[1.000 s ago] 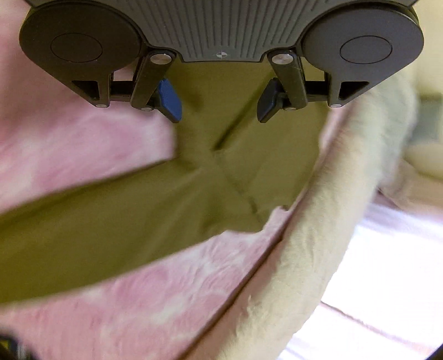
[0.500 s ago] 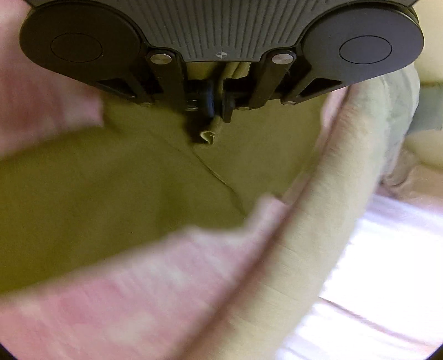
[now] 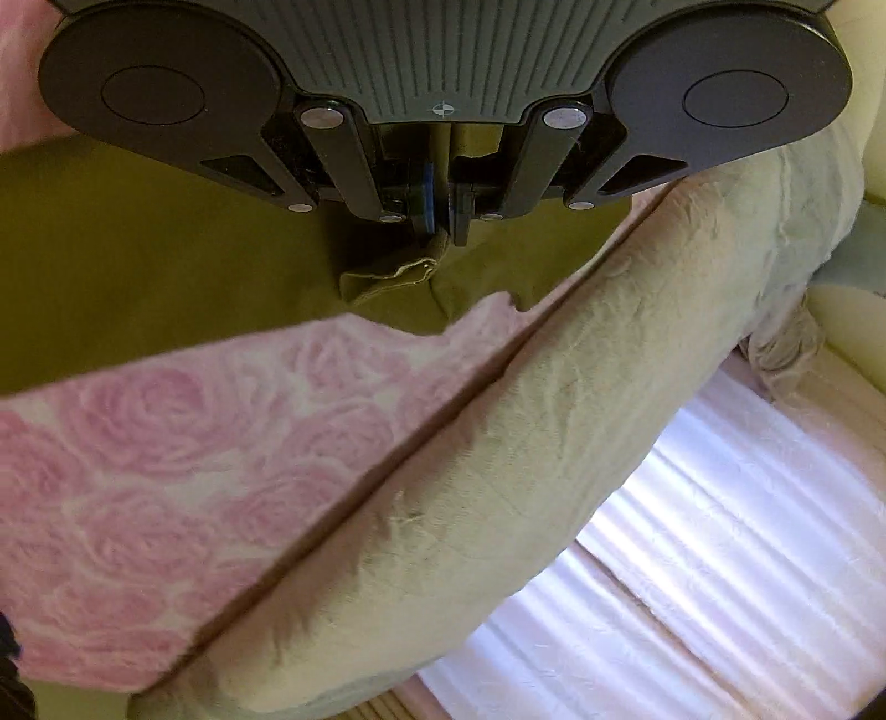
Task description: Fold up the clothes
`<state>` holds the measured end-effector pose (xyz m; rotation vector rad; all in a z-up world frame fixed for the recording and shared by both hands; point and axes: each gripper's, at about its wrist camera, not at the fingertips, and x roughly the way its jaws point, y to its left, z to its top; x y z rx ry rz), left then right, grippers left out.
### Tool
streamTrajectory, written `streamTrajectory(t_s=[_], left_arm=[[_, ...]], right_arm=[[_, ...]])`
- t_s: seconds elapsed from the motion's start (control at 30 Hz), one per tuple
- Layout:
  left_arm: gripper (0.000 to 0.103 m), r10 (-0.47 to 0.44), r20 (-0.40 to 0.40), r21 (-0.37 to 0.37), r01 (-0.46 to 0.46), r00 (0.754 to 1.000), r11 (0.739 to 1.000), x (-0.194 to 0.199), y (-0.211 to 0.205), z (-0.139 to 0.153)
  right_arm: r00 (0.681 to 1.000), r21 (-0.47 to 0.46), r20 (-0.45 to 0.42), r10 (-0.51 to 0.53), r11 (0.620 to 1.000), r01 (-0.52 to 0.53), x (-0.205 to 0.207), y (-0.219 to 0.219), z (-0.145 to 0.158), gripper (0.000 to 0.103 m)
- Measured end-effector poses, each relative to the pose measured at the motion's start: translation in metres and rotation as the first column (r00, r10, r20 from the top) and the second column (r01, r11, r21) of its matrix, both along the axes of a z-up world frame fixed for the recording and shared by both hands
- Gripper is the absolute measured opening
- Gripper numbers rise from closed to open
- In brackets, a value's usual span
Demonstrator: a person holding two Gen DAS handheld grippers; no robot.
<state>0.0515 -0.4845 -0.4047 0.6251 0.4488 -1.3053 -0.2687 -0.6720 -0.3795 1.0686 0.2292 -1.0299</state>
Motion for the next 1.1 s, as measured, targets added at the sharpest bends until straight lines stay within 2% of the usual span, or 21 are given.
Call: streamTrajectory(t_s=[0.13,0.2,0.27,0.3,0.43,0.5,0.57,0.6,0.63,0.7,0.77,0.8,0.83,0.9,0.93,0.97,1.0,1.03,1.1], left_arm=[[0.009,0.078,-0.079,0.081,-0.072,0.994,0.994,0.009,0.002,-0.015],[0.013,0.110,-0.126,0.085,-0.100,0.986,0.991,0.015,0.001,-0.014],[0.020,0.136,-0.157,0.092,-0.122,0.978,0.988,0.021,-0.001,-0.010],[0.021,0.148,-0.176,0.098,-0.132,0.973,0.986,0.025,-0.002,-0.008],[0.021,0.148,-0.262,0.078,-0.132,0.954,0.988,0.037,0.003,0.011],[0.022,0.124,-0.265,0.055,-0.113,0.956,0.992,0.036,0.004,0.023],[0.024,0.093,-0.219,0.041,-0.086,0.971,0.995,0.030,0.004,0.029],[0.030,0.082,-0.193,0.045,-0.075,0.978,0.996,0.027,0.003,0.030],[0.030,0.071,-0.168,0.049,-0.064,0.983,0.997,0.024,0.003,0.031],[0.030,0.035,-0.134,0.046,-0.029,0.990,0.998,0.018,0.004,0.031],[0.030,-0.040,-0.069,0.062,0.044,0.997,0.997,0.008,0.003,0.027],[0.030,-0.083,-0.033,0.073,0.085,0.996,0.994,0.002,0.001,0.024],[0.030,-0.127,0.012,0.088,0.126,0.992,0.988,-0.004,0.000,0.019],[0.029,-0.200,0.088,0.123,0.188,0.976,0.974,-0.013,-0.005,0.009],[0.029,-0.221,0.109,0.141,0.205,0.969,0.968,-0.015,-0.008,0.003],[0.016,-0.237,0.121,0.154,0.217,0.964,0.964,-0.016,-0.010,-0.001],[0.005,-0.242,0.138,0.152,0.221,0.960,0.963,-0.015,-0.010,-0.003],[0.005,-0.235,0.139,0.138,0.216,0.962,0.966,-0.011,-0.009,-0.002],[0.004,-0.206,0.117,0.095,0.195,0.972,0.976,-0.001,-0.005,0.004]], right_arm=[[0.996,0.104,-0.090,0.005,0.995,0.005,-0.004,-0.001,-0.020,0.003],[0.991,0.146,-0.131,0.001,0.989,0.018,-0.010,0.001,-0.034,0.003],[0.991,0.139,-0.131,0.007,0.990,0.011,-0.014,0.002,-0.033,0.004],[0.987,0.124,-0.162,0.013,0.992,0.007,-0.013,0.002,-0.029,0.004],[0.962,0.051,-0.268,0.050,0.998,-0.037,-0.009,0.006,-0.013,0.004],[0.967,0.054,-0.249,0.054,0.998,-0.041,-0.011,0.002,-0.009,0.004],[0.986,0.084,-0.168,0.007,0.996,0.008,-0.021,0.001,-0.009,0.021],[0.992,0.103,-0.121,-0.028,0.994,0.041,-0.028,0.001,-0.009,0.054],[0.995,0.123,-0.075,-0.064,0.990,0.073,-0.034,0.002,-0.010,0.072],[0.992,0.167,0.024,-0.120,0.979,0.115,-0.047,0.002,-0.015,0.072],[0.982,0.216,0.090,-0.169,0.965,0.146,-0.055,0.001,-0.024,0.072],[0.977,0.233,0.109,-0.185,0.960,0.156,-0.058,0.001,-0.028,0.069],[0.975,0.232,0.120,-0.186,0.960,0.155,-0.059,-0.001,-0.030,0.059],[0.977,0.233,0.119,-0.178,0.961,0.147,-0.058,-0.005,-0.033,0.047],[0.979,0.235,0.113,-0.171,0.962,0.141,-0.057,-0.007,-0.035,0.047],[0.981,0.235,0.104,-0.161,0.963,0.133,-0.055,-0.009,-0.037,0.046],[0.986,0.233,0.089,-0.143,0.965,0.119,-0.052,-0.011,-0.038,0.033],[0.989,0.232,0.075,-0.124,0.967,0.104,-0.049,-0.013,-0.039,0.008],[0.995,0.219,0.050,-0.091,0.973,0.078,-0.046,-0.014,-0.037,0.002]])
